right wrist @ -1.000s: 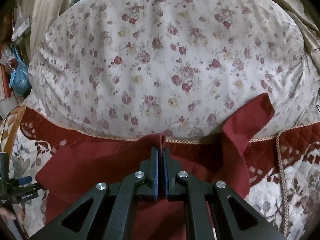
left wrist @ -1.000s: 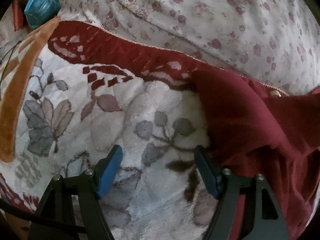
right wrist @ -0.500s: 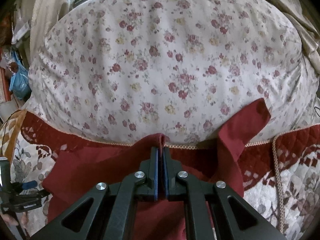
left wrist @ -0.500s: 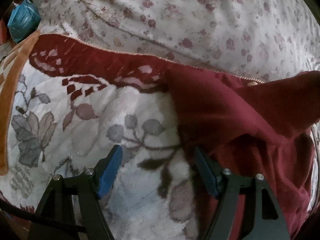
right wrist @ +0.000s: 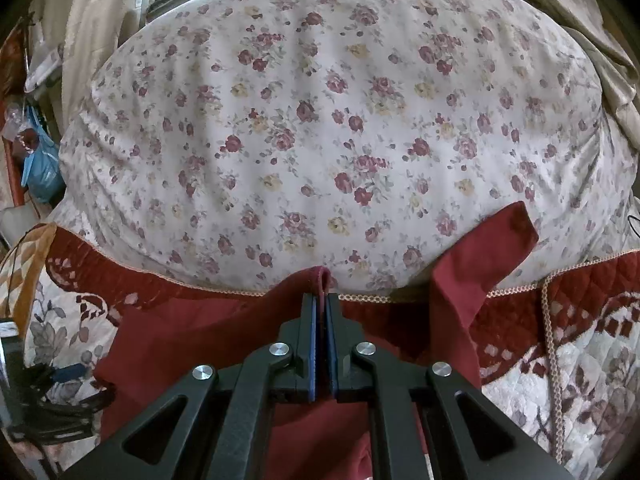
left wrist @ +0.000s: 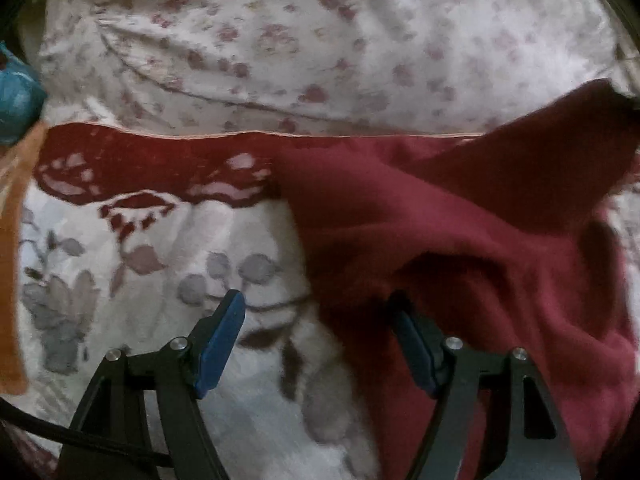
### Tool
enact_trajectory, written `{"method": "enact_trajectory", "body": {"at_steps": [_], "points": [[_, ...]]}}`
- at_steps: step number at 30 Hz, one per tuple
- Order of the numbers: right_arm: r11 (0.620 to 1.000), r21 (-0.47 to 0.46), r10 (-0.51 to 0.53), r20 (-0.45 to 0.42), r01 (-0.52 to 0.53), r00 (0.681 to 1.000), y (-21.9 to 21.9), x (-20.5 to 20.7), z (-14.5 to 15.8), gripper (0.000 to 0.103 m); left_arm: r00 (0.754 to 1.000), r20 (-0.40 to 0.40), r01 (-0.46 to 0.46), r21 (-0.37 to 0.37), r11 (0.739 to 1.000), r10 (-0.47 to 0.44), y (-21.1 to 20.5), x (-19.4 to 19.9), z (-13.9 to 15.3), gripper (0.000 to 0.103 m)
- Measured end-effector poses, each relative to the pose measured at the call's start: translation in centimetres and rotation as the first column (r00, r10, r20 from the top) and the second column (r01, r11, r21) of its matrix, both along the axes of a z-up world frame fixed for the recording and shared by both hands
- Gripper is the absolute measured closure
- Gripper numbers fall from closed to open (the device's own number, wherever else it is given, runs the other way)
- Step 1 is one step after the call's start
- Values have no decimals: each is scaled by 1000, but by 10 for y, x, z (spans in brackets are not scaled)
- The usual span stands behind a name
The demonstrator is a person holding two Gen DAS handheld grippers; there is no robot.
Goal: Fold small clothes
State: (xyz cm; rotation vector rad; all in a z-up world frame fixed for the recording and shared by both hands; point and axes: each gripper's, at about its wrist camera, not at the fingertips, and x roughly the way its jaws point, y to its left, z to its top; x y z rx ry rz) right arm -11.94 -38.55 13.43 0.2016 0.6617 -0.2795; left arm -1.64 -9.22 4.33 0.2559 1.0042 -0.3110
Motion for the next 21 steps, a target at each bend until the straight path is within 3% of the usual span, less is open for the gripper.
{"method": "enact_trajectory", "body": {"at_steps": [4,7,9,11,14,16,19,21], "points": [[1000,-4,-4,3,4,1000,-1,-1,2,98,986,-9,-165,-61,984,164,31,14,4,33],[1000,-7,-15,-11,15,1000,-5,0,-5,98,972,-86,-228,-118,966,219,58,21,0,37],[1000,-5,-21,-36,21,999,-8,4,-15,98,967,-134,-233,-129,964,216,63,23,-7,39],[998,-40,-46,-100,42,994,-11,13,-38,98,974,-114,-208,-96,973,196,55,21,-7,39],[998,4,-65,-224,68,972,-23,21,-85,98,985,-79,-157,-30,987,154,46,15,-5,38],[996,21,-75,-289,85,954,-31,20,-108,98,985,-96,-146,-37,989,142,49,13,-4,36],[997,48,-46,-330,65,943,-37,11,-123,97,980,-118,-167,-66,984,159,62,10,6,35],[994,65,-60,-304,84,951,-41,2,-115,92,981,-64,-187,-68,980,183,70,6,19,35]]}}
